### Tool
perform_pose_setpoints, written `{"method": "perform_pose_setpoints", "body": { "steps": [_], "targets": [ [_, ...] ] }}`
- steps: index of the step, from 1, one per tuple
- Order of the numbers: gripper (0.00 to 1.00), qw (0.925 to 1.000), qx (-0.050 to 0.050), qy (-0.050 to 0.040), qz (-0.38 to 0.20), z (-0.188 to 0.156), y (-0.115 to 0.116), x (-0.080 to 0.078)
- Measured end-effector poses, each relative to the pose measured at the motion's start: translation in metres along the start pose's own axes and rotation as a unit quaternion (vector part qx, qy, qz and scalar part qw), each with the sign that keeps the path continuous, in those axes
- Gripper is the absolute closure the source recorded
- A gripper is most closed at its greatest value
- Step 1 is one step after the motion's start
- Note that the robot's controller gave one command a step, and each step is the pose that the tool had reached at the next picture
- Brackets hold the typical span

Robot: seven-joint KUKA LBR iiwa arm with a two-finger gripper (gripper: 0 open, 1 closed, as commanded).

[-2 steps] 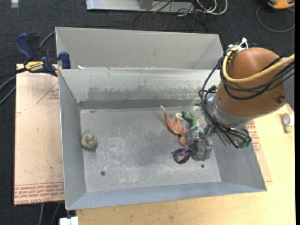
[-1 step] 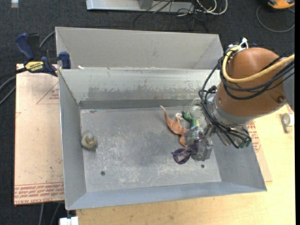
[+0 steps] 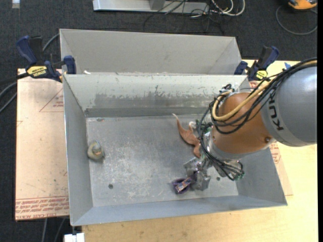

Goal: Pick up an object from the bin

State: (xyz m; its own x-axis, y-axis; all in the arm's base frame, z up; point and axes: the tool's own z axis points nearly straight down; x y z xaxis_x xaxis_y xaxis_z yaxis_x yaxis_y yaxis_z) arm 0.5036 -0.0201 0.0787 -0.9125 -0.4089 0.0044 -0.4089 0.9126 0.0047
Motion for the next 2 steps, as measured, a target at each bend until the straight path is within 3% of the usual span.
{"method": "perform_pose_setpoints", "body": {
  "steps": [2],
  "targets": [
    [1.0,1.0,0.0,0.0,0.0,0.0001,-0.0002,0.0001]
  ]
}}
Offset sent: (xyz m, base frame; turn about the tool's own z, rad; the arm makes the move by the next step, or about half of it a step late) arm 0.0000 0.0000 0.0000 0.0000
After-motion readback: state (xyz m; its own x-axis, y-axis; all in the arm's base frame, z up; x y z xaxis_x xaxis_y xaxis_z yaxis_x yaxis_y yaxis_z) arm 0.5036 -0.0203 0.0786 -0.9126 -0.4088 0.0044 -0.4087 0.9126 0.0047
